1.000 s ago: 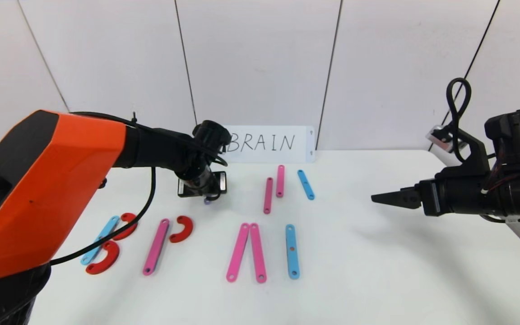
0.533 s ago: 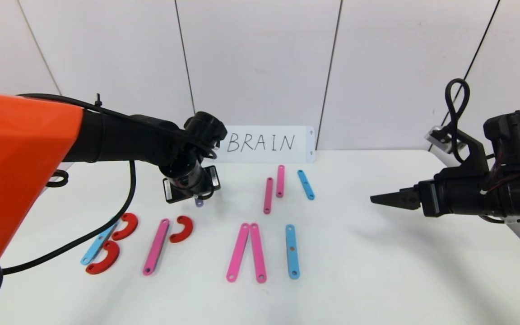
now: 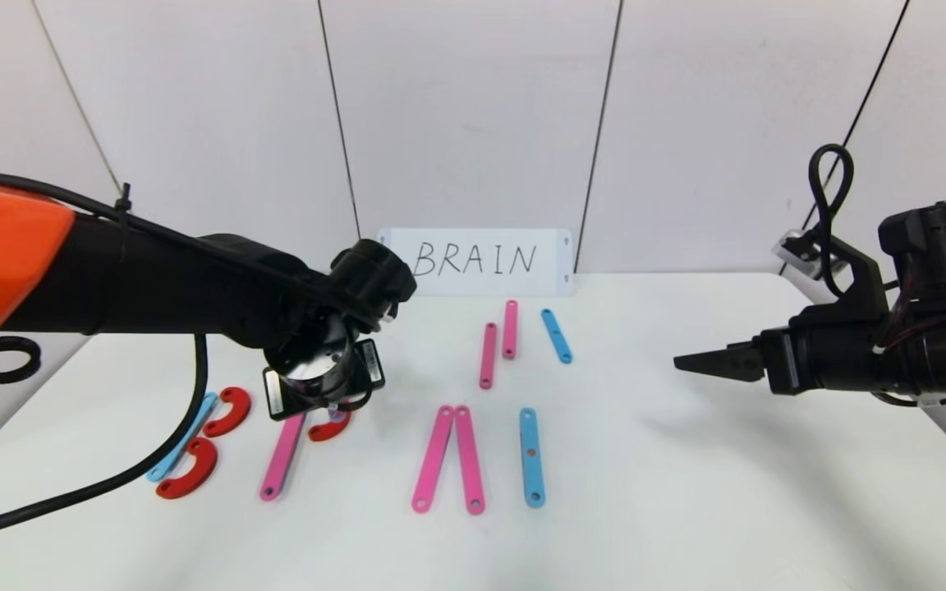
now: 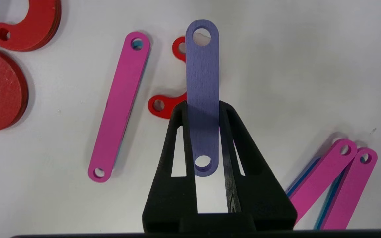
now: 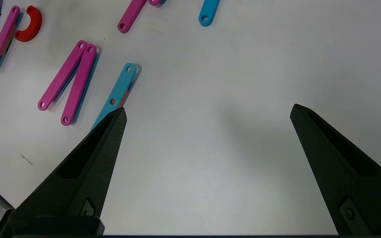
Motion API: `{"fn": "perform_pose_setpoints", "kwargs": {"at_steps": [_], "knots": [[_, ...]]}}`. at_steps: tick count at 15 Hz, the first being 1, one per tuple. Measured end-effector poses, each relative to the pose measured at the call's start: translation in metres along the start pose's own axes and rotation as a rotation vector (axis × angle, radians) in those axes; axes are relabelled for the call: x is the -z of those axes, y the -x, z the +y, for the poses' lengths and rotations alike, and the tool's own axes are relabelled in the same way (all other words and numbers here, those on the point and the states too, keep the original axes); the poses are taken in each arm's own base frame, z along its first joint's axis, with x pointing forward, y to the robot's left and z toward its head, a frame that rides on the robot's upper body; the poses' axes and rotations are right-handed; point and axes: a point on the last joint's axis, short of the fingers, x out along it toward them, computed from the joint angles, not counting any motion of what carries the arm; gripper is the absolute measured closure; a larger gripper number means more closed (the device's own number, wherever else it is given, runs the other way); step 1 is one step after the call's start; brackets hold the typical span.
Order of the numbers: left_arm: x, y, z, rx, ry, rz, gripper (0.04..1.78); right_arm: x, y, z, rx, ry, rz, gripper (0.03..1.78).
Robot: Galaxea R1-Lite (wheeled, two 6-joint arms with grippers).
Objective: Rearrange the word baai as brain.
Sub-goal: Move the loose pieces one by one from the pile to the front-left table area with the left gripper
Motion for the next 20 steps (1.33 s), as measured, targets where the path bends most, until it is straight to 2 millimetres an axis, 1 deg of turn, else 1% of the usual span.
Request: {"fn": "perform_pose_setpoints", "kwargs": {"at_steps": [2,4,6,10,14,20], "knots": [[0.011,0.010,0.003,0.009,0.030,0.016,1.55,0.000,0.000,0.000,0.000,0.001,0.000,0.08],[0.023,0.016,0.005,0.007,0.050,0.028,1.55,0.000,0.000,0.000,0.000,0.001,0.000,0.08],[0.031,0.016,0.009,-0.003,0.058,0.043,1.55,0.000,-0.001,0.001,-0.003,0.002,0.001,0.08],[0.045,0.010,0.017,-0.026,0.116,0.065,1.55,0.001,-0.002,0.000,-0.003,0.000,0.008,0.08],[0.051,0.004,0.020,-0.017,0.133,0.088,1.55,0.001,-0.005,0.000,0.002,-0.001,0.015,0.08],[0.056,0.000,0.023,-0.039,0.152,0.101,1.55,0.002,-0.007,0.000,0.000,-0.002,0.021,0.08]]}}
